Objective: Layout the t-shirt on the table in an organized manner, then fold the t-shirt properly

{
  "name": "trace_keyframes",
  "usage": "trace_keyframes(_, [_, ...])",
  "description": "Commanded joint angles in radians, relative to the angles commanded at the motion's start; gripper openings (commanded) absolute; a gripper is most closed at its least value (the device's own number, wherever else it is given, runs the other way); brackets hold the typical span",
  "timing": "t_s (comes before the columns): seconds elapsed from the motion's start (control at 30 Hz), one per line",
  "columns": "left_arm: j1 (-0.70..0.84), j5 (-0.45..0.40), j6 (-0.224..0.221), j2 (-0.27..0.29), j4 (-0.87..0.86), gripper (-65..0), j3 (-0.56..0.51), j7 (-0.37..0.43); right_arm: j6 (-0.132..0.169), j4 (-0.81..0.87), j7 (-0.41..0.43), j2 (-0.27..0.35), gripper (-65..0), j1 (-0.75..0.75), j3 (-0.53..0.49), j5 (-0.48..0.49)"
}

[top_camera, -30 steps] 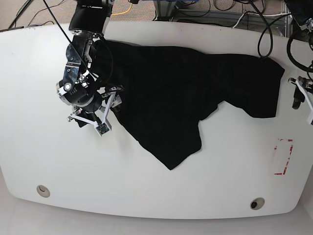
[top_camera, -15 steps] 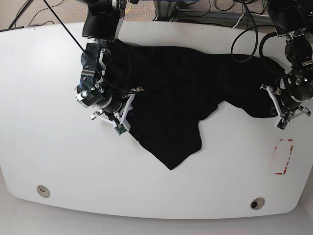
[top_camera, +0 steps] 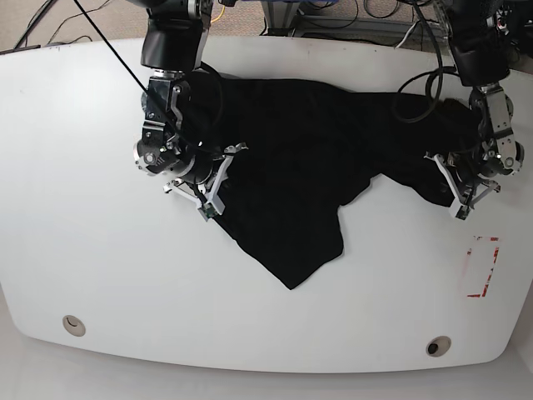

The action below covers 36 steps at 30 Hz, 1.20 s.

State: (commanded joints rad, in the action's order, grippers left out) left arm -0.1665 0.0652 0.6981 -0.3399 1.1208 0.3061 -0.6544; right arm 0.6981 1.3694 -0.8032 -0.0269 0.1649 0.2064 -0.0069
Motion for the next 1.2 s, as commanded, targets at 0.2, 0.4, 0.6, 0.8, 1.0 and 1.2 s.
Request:
trace_keyframes(0.2, [-0.06, 0.0, 0.0, -0.014, -0.089, -63.5, -0.046, 0.025, 0.0, -0.16, 0.071, 0.081, -62.5, 0.071, 0.058, 0.003])
trace_keyframes(0.4, [-0.133, 0.0, -0.022, -0.014, -0.143, -63.5, -0.146, 0.026, 0.0, -0.319, 0.158, 0.176, -62.5, 0.153, 0.097, 0.003])
trace_keyframes(0.6, [-0.203, 0.002, -0.079, -0.003, -0.193, -63.3, -0.153, 0.026, 0.0, -0.434, 0.221, 0.245, -62.5, 0.21, 0.103, 0.003])
trace_keyframes(0.8, [-0.239, 0.005, -0.074, 0.011, -0.172, -63.2, -0.153, 0.02, 0.0, -0.436, 0.232, 0.25, -62.3, 0.219, 0.146, 0.003])
trace_keyframes(1.0, [-0.239, 0.006, -0.074, 0.009, -0.061, -63.2, -0.153, -0.018, 0.0, -0.379, 0.23, 0.235, -62.1, 0.233, 0.147, 0.005])
trace_keyframes(1.2, [-0.235, 0.006, -0.074, 0.006, 0.086, -62.9, -0.152, -0.086, 0.0, -0.253, 0.14, 0.206, -43.8, 0.233, 0.15, 0.003])
